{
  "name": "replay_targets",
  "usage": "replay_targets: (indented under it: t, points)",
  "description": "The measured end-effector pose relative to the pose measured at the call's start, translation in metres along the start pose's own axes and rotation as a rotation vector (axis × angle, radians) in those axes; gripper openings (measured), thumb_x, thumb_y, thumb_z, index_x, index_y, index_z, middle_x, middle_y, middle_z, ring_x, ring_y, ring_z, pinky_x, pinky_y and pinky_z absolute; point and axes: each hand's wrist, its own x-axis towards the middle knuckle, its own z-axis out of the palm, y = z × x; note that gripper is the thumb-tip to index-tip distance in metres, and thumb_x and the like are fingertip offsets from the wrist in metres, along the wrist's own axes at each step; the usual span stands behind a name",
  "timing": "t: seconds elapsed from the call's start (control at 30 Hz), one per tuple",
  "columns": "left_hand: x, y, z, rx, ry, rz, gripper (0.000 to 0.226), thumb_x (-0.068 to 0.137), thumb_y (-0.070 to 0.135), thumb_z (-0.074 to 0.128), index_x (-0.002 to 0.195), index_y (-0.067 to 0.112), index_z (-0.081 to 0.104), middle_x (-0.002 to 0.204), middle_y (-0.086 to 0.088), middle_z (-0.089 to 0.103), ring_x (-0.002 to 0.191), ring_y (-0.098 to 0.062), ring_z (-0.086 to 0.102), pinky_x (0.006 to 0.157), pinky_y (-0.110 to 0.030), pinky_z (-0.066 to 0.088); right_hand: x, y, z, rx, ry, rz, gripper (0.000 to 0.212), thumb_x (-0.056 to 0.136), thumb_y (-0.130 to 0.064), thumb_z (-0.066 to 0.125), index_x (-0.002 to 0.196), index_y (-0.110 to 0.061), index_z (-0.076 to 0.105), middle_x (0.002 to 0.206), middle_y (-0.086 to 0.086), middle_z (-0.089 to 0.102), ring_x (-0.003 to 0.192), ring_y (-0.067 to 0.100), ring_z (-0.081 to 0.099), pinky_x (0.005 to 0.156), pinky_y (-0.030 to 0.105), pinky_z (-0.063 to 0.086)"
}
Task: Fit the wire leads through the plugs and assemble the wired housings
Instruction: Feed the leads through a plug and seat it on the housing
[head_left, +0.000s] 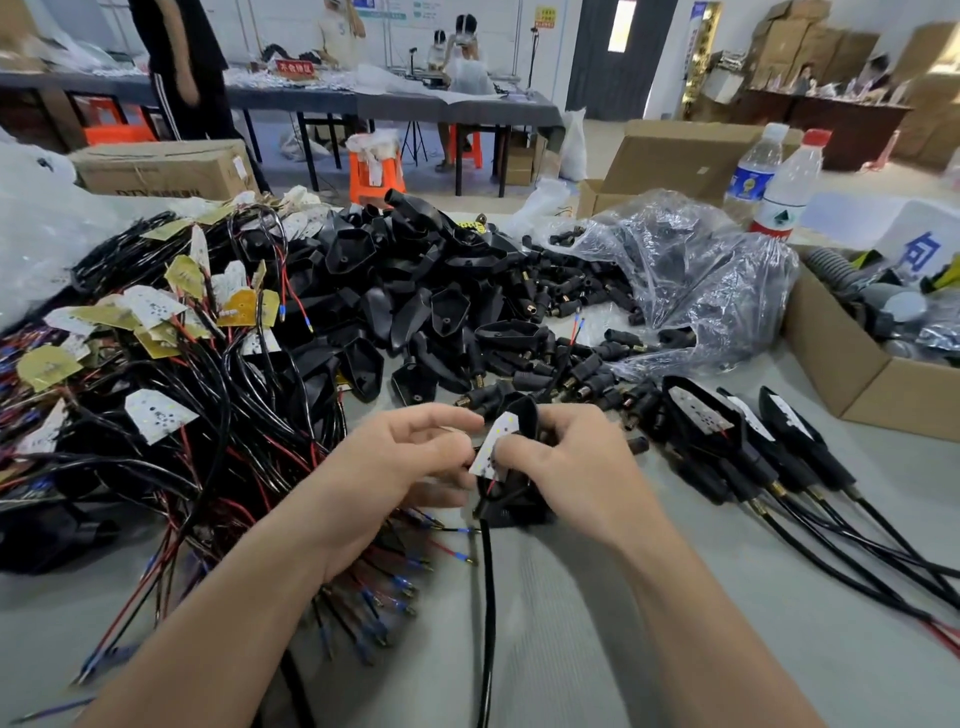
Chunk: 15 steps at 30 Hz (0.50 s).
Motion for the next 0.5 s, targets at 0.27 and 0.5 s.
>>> replay_targets:
  t: [0.27,0.5]
  points:
    - [0.005,-0.002,0.013,0.106,0.311,0.237,0.030,0.081,-0.013,0.075,0.073,0.016,0.079,0.066,-0.012,0.073,0.053,-0.012,0.064,0.053,-0.019,0.053,0.001,-0.001,0.002,0.330,-0.003,0.000,0.017,0.077,-0.031,0.081,0.093,-0.026,0.078,0.059,0.004,0.054,0.052,0.012,0.049,0.052,0.026,0.039]
    - [0.002,-0.001,0.009,0.013,0.236,0.210,0.027,0.081,-0.003,0.077,0.077,0.022,0.083,0.061,-0.003,0.070,0.051,-0.009,0.060,0.053,-0.017,0.048,-0.002,-0.001,0.001,0.501,-0.146,-0.059,0.009,0.093,-0.009,0.071,0.099,-0.014,0.075,0.075,0.022,0.064,0.058,0.018,0.058,0.050,0.023,0.043]
